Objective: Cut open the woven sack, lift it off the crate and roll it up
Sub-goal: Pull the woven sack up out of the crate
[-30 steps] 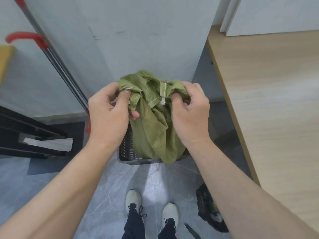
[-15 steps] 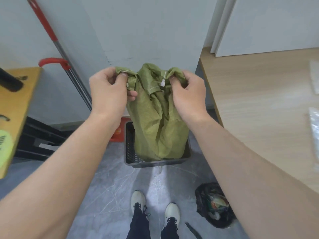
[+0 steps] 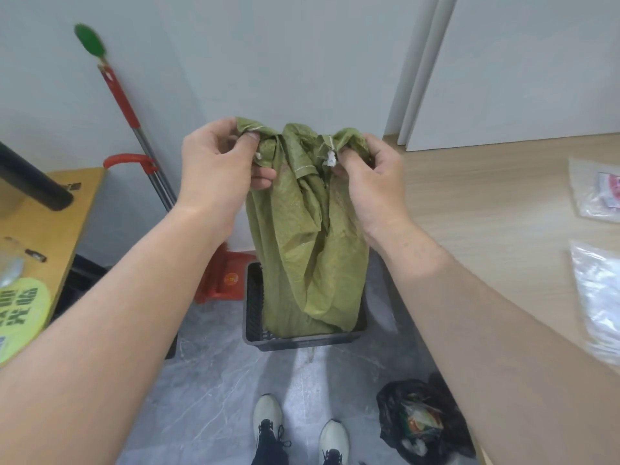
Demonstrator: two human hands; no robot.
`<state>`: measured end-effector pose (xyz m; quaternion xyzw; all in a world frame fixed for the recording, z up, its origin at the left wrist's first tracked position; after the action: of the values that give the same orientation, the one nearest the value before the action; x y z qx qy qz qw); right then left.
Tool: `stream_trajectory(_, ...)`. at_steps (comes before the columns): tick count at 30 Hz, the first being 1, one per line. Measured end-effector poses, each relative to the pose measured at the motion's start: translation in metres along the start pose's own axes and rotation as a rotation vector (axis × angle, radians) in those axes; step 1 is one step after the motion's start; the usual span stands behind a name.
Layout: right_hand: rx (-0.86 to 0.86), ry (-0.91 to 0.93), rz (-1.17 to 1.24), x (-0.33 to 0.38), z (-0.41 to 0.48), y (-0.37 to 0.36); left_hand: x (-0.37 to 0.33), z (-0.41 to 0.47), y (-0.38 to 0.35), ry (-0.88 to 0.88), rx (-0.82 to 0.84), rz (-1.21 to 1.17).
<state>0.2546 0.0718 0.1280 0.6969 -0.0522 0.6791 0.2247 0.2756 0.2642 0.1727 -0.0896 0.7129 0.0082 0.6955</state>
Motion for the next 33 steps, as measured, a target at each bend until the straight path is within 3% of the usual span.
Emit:
stream_trajectory(3,0.012,-0.015,0.006,0.003,0.008,-0.002,0.000,0.008,0.001,0.028,-0.014,0.019)
stream_trajectory(6,-0.005,-0.001,0.021,0.008,0.015,-0.004,-0.005,0.009,0.000,-0.053,0.010,0.055)
stream_trajectory(12,-0.084,0.059,0.266,0.037,0.023,-0.002,-0.035,0.013,-0.017,-0.189,0.032,0.044)
stream_trajectory(23,-0.010,0.007,0.389,0.068,0.033,0.003,-0.044,0.014,-0.013,-0.079,0.081,-0.126)
stream_trajectory(33,-0.002,0.068,0.344,0.087,0.040,-0.006,-0.063,0.021,-0.015,-0.136,0.130,-0.137)
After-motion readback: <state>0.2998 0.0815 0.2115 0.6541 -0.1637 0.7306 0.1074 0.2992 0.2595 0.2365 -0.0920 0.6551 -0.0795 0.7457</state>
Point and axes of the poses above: each hand's wrist, its own z-axis towards the middle knuckle, its own y-axis out of the back of the hand, x = y × z, the point moved 4 cm from there along z, towards the middle knuckle, and after that the axes turned 15 degrees about -z, right-handed, at the moved point
